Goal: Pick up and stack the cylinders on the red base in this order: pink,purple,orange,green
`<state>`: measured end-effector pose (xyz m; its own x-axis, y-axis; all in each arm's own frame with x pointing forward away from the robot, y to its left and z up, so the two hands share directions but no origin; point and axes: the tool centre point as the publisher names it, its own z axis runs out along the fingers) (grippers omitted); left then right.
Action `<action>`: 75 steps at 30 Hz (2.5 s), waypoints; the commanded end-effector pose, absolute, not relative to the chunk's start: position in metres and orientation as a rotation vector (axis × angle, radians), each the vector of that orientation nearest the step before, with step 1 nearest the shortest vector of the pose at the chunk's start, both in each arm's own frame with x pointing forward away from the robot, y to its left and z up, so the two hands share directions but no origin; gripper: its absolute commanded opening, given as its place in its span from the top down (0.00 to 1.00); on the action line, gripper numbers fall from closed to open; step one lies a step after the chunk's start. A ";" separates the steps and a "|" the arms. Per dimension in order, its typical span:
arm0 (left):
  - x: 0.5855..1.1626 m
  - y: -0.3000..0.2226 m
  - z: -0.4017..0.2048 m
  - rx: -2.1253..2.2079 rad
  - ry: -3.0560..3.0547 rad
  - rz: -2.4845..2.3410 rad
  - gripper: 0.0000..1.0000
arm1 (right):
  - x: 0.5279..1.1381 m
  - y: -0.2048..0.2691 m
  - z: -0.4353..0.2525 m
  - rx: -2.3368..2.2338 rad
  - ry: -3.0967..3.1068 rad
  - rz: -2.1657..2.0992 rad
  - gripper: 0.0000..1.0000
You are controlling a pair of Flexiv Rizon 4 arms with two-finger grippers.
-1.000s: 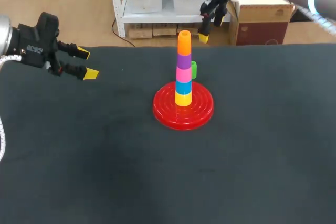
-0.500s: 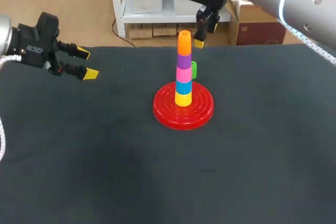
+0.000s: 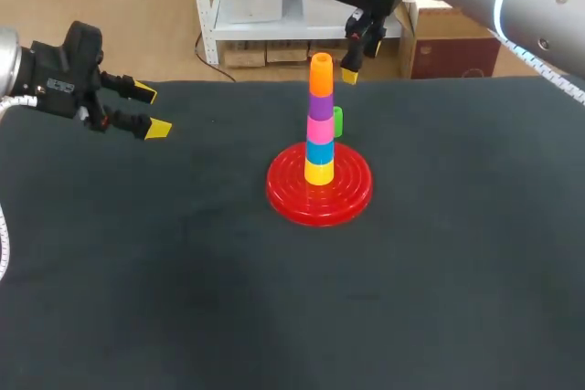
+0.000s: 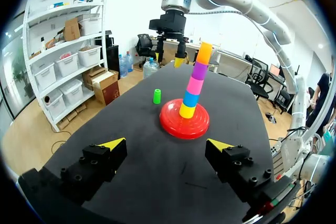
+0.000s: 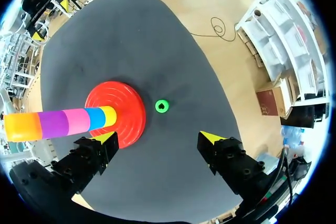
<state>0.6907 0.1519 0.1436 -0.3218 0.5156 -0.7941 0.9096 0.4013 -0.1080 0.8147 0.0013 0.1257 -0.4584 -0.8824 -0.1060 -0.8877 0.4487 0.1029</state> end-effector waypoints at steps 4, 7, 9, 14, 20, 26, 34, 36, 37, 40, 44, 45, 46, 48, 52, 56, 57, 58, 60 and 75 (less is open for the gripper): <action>0.691 0.152 0.142 1.213 1.972 -0.737 0.00 | 0.816 0.001 0.126 -1.617 2.643 0.226 0.00; 0.691 0.152 0.142 1.213 1.972 -0.737 0.00 | 0.816 0.001 0.126 -1.617 2.643 0.226 0.00; 0.691 0.152 0.142 1.213 1.972 -0.737 0.00 | 0.817 0.000 0.120 -1.580 2.622 0.234 0.00; 0.691 0.152 0.142 1.213 1.972 -0.737 0.00 | 0.825 -0.005 0.107 -1.521 2.590 0.280 0.00; 0.691 0.152 0.142 1.213 1.972 -0.737 0.00 | 0.834 -0.002 0.096 -1.567 2.614 0.226 0.00; 0.691 0.152 0.142 1.213 1.972 -0.737 0.00 | 0.837 0.005 0.081 -1.644 2.621 0.153 0.00; 0.691 0.152 0.142 1.213 1.972 -0.737 0.00 | 0.838 0.013 0.059 -1.674 2.601 0.138 0.00; 0.691 0.152 0.142 1.213 1.972 -0.737 0.00 | 0.838 0.014 0.053 -1.683 2.609 0.125 0.00; 0.691 0.152 0.142 1.213 1.972 -0.737 0.00 | 0.838 0.014 0.050 -1.682 2.609 0.128 0.00; 0.691 0.152 0.142 1.213 1.972 -0.737 0.00 | 0.838 0.016 0.045 -1.691 2.600 0.132 0.00; 0.691 0.152 0.142 1.213 1.972 -0.737 0.00 | 0.840 0.019 0.040 -1.696 2.594 0.138 0.00; 0.691 0.152 0.142 1.213 1.972 -0.737 0.00 | 0.841 0.020 0.039 -1.695 2.594 0.141 0.00; 0.691 0.152 0.142 1.213 1.972 -0.737 0.00 | 0.842 0.020 0.038 -1.694 2.595 0.142 0.00; 0.691 0.152 0.142 1.213 1.972 -0.737 0.00 | 0.844 0.022 0.037 -1.690 2.594 0.144 0.00; 0.691 0.152 0.142 1.213 1.972 -0.737 0.00 | 0.848 0.027 0.032 -1.699 2.591 0.146 0.00; 0.691 0.152 0.142 1.213 1.972 -0.737 0.00 | 0.851 0.031 0.029 -1.706 2.589 0.155 0.00; 0.691 0.152 0.142 1.213 1.972 -0.737 0.00 | 0.851 0.031 0.028 -1.705 2.590 0.157 0.00; 0.691 0.152 0.142 1.213 1.972 -0.737 0.00 | 0.851 0.032 0.028 -1.704 2.591 0.161 0.00; 0.691 0.152 0.142 1.213 1.972 -0.737 0.00 | 0.851 0.033 0.027 -1.701 2.592 0.164 0.00; 0.691 0.152 0.142 1.213 1.972 -0.737 0.00 | 0.846 0.041 0.018 -1.735 2.595 0.160 0.26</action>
<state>0.6907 0.1519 0.1436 -0.3218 0.5156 -0.7941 0.9096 0.4013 -0.1080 0.8334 0.0353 0.0184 -0.3847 -0.9180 -0.0961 -0.9230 0.3832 0.0345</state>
